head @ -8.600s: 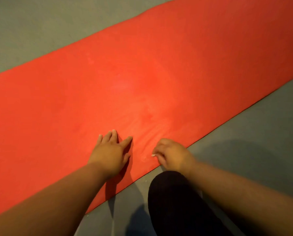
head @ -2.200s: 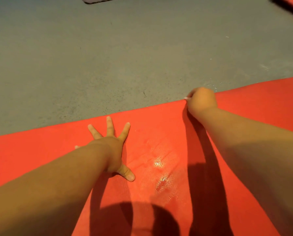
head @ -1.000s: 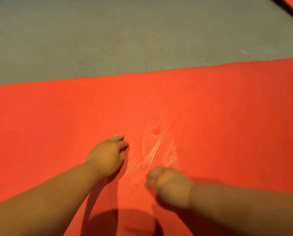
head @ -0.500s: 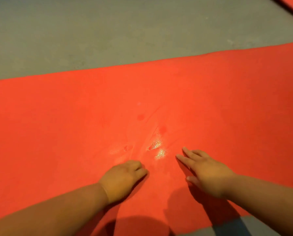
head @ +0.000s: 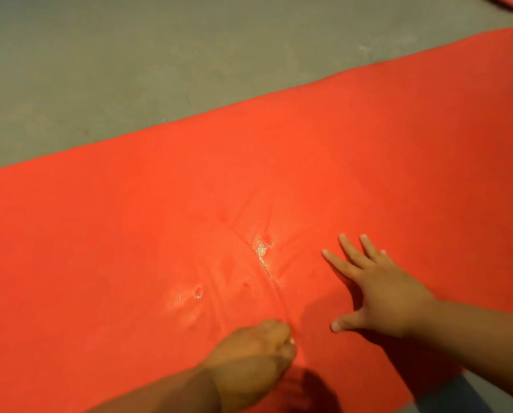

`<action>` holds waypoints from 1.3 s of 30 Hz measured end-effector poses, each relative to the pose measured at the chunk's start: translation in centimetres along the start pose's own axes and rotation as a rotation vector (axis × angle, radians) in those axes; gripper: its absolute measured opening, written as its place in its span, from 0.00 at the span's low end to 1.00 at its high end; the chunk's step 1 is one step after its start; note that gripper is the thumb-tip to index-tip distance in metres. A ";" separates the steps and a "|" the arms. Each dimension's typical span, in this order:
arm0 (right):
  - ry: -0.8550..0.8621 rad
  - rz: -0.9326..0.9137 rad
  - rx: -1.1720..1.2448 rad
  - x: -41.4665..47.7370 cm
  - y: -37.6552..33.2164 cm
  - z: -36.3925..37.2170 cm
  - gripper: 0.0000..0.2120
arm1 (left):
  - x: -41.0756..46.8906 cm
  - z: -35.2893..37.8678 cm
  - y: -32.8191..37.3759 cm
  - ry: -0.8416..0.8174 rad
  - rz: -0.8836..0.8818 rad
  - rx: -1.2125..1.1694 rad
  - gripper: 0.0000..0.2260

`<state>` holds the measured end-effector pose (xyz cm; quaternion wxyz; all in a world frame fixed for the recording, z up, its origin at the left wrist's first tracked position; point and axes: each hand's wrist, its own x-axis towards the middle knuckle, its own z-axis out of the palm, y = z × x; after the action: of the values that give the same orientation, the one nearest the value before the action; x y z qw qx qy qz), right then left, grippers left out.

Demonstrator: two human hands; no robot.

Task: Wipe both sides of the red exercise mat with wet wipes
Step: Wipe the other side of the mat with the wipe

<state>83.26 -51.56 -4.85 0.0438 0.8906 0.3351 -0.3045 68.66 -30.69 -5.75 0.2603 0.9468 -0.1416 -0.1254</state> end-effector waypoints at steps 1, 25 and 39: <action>-0.005 -0.005 -0.001 0.0 0.0 0.0 0.55 | -0.3 0.4 -0.5 -0.100 0.115 0.021 0.10; -0.081 0.049 0.003 0.4 -0.8 0.0 0.62 | 3.1 -5.3 -12.2 0.641 -0.772 0.056 0.08; -0.097 0.106 0.041 -0.7 -2.9 0.3 0.53 | -5.4 -4.9 -12.5 0.624 -0.926 0.036 0.09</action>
<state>80.89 -49.84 -4.36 0.0581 0.8920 0.2785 -0.3512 67.69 -16.34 -7.41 0.1914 0.9066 0.3709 0.0619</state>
